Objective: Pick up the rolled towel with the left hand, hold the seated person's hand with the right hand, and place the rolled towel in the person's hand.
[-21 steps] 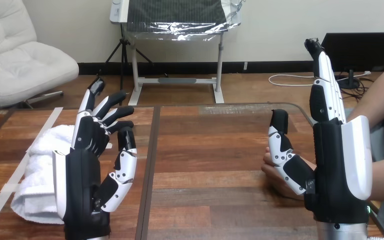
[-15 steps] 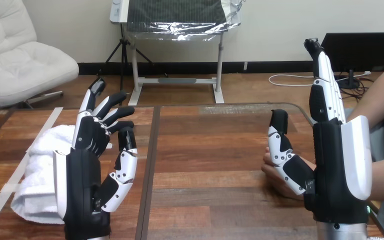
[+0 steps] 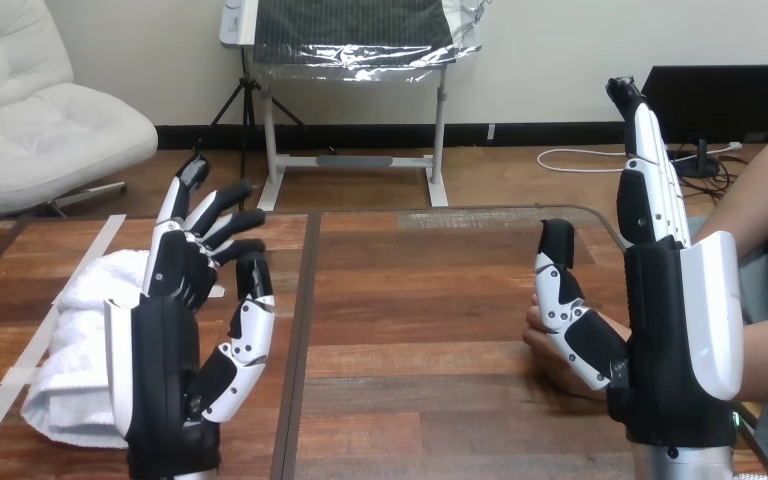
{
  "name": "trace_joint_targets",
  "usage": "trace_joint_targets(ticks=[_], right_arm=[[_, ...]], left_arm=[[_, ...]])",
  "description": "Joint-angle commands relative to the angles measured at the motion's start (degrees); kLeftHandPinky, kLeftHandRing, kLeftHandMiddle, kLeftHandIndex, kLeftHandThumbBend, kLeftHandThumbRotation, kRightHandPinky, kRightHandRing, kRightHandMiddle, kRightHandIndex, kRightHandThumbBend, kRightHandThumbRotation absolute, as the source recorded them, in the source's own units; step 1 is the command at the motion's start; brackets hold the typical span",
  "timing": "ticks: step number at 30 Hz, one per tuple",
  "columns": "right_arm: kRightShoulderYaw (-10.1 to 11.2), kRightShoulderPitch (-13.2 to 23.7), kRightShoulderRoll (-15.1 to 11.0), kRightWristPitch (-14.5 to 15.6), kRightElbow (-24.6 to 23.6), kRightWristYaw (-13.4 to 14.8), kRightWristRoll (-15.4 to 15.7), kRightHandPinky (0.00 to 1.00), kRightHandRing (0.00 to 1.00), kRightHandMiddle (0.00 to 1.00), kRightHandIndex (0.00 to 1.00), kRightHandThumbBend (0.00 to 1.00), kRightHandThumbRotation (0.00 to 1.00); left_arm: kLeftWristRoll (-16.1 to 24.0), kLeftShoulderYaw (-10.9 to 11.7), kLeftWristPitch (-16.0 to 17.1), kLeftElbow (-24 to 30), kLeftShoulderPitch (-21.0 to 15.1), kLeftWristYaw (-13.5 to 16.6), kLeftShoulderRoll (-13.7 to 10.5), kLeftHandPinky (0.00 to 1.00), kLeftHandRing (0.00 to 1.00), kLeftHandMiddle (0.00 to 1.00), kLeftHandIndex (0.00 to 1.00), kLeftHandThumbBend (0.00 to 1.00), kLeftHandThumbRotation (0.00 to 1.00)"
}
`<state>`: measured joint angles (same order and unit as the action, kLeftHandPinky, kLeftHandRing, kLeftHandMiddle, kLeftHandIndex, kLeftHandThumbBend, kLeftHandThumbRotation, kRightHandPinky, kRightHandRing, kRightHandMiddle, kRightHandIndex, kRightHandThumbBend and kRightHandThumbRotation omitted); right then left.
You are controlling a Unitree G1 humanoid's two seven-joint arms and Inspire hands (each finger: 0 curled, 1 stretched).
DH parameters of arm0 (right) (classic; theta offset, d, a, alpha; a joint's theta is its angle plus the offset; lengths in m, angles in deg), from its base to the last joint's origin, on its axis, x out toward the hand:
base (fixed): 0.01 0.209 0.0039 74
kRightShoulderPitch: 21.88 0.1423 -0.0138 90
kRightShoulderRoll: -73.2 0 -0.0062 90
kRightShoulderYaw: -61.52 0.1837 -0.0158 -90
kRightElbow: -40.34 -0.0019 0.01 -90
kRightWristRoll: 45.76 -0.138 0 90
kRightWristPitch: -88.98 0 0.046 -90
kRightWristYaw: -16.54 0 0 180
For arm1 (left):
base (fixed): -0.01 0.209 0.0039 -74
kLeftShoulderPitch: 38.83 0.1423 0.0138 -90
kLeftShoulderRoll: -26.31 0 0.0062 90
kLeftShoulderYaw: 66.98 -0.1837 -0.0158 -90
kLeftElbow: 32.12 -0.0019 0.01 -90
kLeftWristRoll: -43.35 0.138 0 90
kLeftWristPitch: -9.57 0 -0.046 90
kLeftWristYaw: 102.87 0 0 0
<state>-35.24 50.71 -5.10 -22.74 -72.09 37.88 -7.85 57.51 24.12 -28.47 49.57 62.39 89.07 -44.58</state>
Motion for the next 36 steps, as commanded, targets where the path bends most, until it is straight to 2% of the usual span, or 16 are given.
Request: trace_joint_targets(ticks=[1, 7, 11, 16, 20, 26, 36], right_arm=[[0.0, 2.8, 0.5, -0.7, -1.2, 0.3, -0.2, 1.0, 1.0, 1.0, 1.0, 0.01, 0.0], [0.0, 2.7, 0.6, -0.5, -1.4, 0.3, -0.1, 1.0, 1.0, 1.0, 1.0, 0.02, 0.0], [0.0, 2.8, 0.4, -0.9, -1.1, 0.3, -0.5, 1.0, 1.0, 1.0, 1.0, 0.02, 0.0], [0.1, 2.9, 0.3, -1.0, -0.9, 0.3, -0.7, 1.0, 1.0, 1.0, 1.0, 0.02, 0.0], [0.1, 3.0, 0.4, -0.8, -0.9, 0.3, -0.6, 1.0, 1.0, 1.0, 1.0, 0.02, 0.0], [0.0, 3.0, 0.4, -0.9, -0.8, 0.0, -1.1, 1.0, 1.0, 1.0, 1.0, 0.01, 0.0], [-0.1, 3.0, 0.3, -0.9, -0.6, 0.0, -1.2, 1.0, 1.0, 1.0, 1.0, 0.01, 0.0]], left_arm=[[3.7, 1.1, -1.5, 4.6, -1.4, 1.9, 1.0, 0.69, 0.77, 0.83, 0.9, 0.24, 0.35], [7.8, 2.0, -5.6, 7.9, -1.0, 4.0, 0.7, 0.73, 0.81, 0.86, 0.91, 0.28, 0.35], [11.4, 3.0, -10.5, 11.0, -0.6, 5.4, 0.6, 0.75, 0.84, 0.88, 0.91, 0.32, 0.34], [14.8, 3.9, -14.7, 13.0, -1.0, 7.2, -0.4, 0.8, 0.88, 0.91, 0.92, 0.41, 0.34], [19.4, 5.1, -18.9, 14.7, -1.9, 9.5, -1.4, 0.81, 0.89, 0.92, 0.92, 0.45, 0.34], [26.1, 6.0, -24.8, 16.3, -3.3, 13.4, -2.6, 0.81, 0.88, 0.91, 0.91, 0.49, 0.33], [32.7, 6.2, -34.4, 15.8, -7.0, 18.2, -4.7, 0.77, 0.86, 0.89, 0.89, 0.55, 0.41]])
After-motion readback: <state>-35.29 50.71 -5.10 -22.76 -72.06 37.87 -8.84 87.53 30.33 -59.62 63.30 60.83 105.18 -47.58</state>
